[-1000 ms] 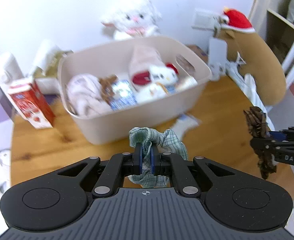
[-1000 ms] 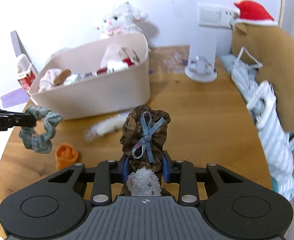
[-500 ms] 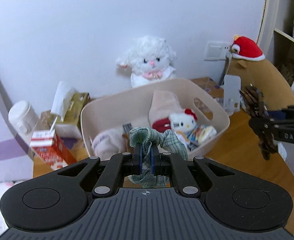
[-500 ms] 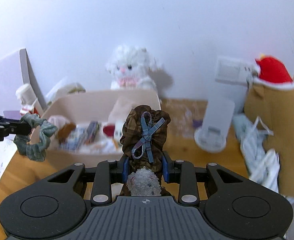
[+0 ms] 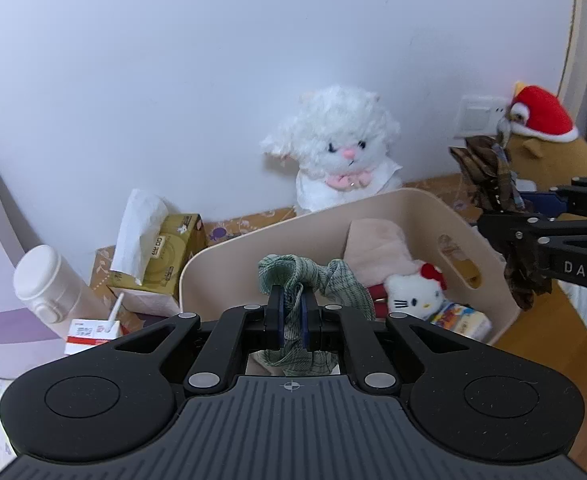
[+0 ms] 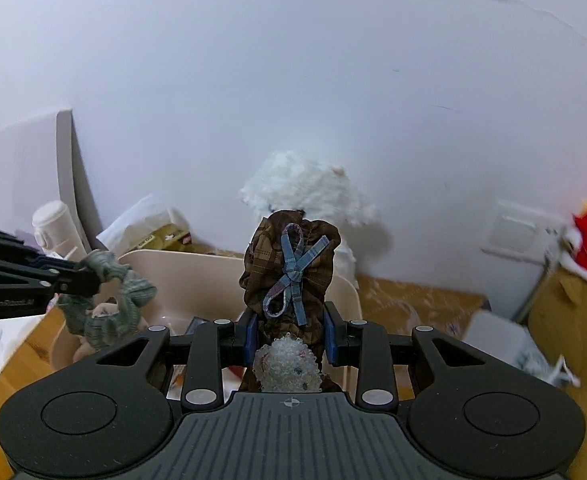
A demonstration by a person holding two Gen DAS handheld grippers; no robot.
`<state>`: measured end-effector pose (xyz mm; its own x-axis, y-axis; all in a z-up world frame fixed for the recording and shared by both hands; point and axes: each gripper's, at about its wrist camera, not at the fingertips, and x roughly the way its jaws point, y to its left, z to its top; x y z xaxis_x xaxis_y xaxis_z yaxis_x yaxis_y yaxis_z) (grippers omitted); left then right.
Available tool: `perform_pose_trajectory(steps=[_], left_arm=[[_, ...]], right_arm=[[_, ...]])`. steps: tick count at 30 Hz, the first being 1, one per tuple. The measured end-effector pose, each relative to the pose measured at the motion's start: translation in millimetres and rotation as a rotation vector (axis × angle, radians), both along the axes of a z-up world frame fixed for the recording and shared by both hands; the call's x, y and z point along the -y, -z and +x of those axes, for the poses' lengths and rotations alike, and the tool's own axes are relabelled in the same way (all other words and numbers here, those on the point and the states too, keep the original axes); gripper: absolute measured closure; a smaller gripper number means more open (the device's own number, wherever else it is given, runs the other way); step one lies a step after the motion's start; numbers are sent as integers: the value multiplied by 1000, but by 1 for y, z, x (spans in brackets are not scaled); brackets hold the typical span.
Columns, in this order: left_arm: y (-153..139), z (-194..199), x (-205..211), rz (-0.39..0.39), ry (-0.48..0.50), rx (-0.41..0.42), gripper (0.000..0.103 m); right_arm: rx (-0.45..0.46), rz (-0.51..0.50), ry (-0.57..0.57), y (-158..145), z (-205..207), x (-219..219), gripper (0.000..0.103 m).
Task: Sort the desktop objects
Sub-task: 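Carry the scrunchie and bow pouch over the basket with both tools, then open both tools to drop the scrunchie and pouch into the basket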
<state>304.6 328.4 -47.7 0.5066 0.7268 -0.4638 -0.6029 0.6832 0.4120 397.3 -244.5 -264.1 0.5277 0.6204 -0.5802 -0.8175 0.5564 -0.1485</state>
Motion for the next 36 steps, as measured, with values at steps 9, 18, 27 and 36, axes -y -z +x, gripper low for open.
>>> perform_pose_trajectory(steps=[9,18,27,36], left_arm=[[22,21,-35,-62,-63,-47,96],[26,15,-41,-110,-72,-38,55],[35,1,-28,-86,-58,-77,32],[47,-43,5,-26,23,-95,27]], right_arm=[[-45,-84,-49,35,14,-38,73],[-78,-131,-28,56,22,-40,56],[-45,-74,21,44,17,-20,24],[-49,-40,125,58,-17,34,17]])
